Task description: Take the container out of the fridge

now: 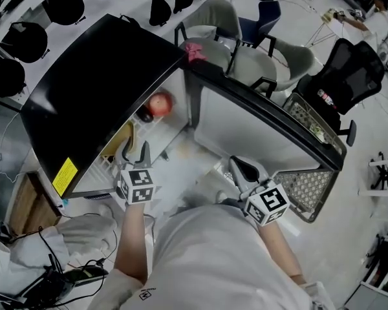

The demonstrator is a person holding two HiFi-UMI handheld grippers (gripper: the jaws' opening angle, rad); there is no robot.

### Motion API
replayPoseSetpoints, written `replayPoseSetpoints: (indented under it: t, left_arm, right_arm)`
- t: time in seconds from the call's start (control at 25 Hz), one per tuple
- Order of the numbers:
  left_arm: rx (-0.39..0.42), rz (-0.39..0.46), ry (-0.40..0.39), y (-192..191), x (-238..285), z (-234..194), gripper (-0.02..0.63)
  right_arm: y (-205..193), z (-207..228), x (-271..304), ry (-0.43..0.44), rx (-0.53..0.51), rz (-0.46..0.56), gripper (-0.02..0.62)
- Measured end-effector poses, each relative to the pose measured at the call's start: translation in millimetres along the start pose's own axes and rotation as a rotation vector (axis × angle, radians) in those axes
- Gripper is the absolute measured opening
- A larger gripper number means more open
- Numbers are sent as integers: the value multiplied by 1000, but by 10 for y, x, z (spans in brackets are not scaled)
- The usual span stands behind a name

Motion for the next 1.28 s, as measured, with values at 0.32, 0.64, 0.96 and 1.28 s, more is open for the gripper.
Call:
replayPoseSetpoints:
  t: [0.32, 0.64, 0.96, 1.28]
  left_arm:
    - [53, -37, 43, 20, 74, -81, 94]
    - [95, -66, 54, 14, 107, -115, 42]
    - [74, -69, 25, 19, 85, -129, 35]
    - [37, -37, 1, 29, -90, -69, 23]
  right_arm:
    - [-8, 38, -69, -10, 4, -6, 0]
    - [-11, 55, -119, -12, 4, -14, 0]
    - [-40, 32, -130, 3, 5, -19, 0]
    - [-76, 20, -176, 16, 15, -18, 0]
Point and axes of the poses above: the fingertips, and each gripper's own axes: x forward along the fingers, z to its right, y out of its top, the point moved 8 cm from there along -x, backward along the fingers, and after that the axes turned 6 degrees about y, right-handed, at the moved point
